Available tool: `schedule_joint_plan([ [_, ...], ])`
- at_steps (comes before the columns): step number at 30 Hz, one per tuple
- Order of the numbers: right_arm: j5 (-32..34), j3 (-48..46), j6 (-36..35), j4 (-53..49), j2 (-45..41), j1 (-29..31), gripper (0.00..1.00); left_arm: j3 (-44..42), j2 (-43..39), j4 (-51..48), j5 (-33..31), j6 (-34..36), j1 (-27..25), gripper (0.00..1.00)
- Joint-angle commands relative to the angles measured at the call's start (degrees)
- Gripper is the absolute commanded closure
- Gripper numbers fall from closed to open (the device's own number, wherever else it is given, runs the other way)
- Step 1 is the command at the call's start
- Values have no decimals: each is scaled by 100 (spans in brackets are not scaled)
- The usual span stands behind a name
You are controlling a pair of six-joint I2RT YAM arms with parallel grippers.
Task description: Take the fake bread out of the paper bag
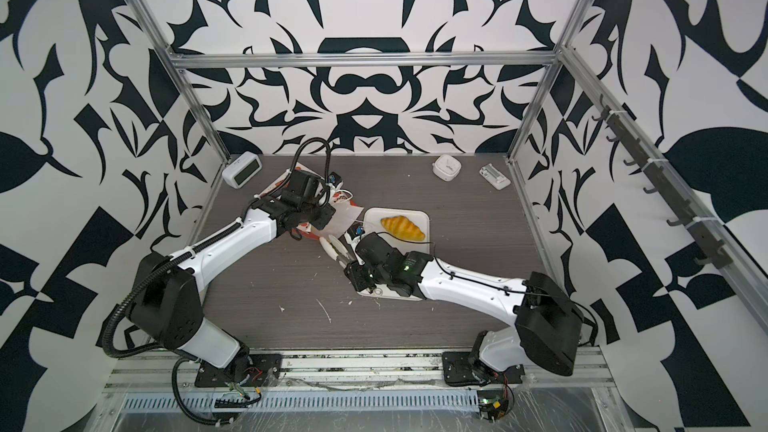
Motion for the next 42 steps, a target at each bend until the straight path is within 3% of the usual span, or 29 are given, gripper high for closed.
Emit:
schedule_joint_plan([
  [1,101,270,-107,276,52,-35,62,-114,-222,-93,-114,36,11,96],
  [13,263,20,-101,407,-338,-220,63,-145,-180,-79,-234,61,11,96],
  [25,-471,498,-26,981,880,-155,65,-241,-193,40,-299,62,-22,96],
  [31,-417,670,48,1046,1028,181,65,-488,-323,432,-589,168,-112,96],
  [42,-458,883,247,1179,1307,433,65,-1172,-940,1000,-300,122,-173,97],
])
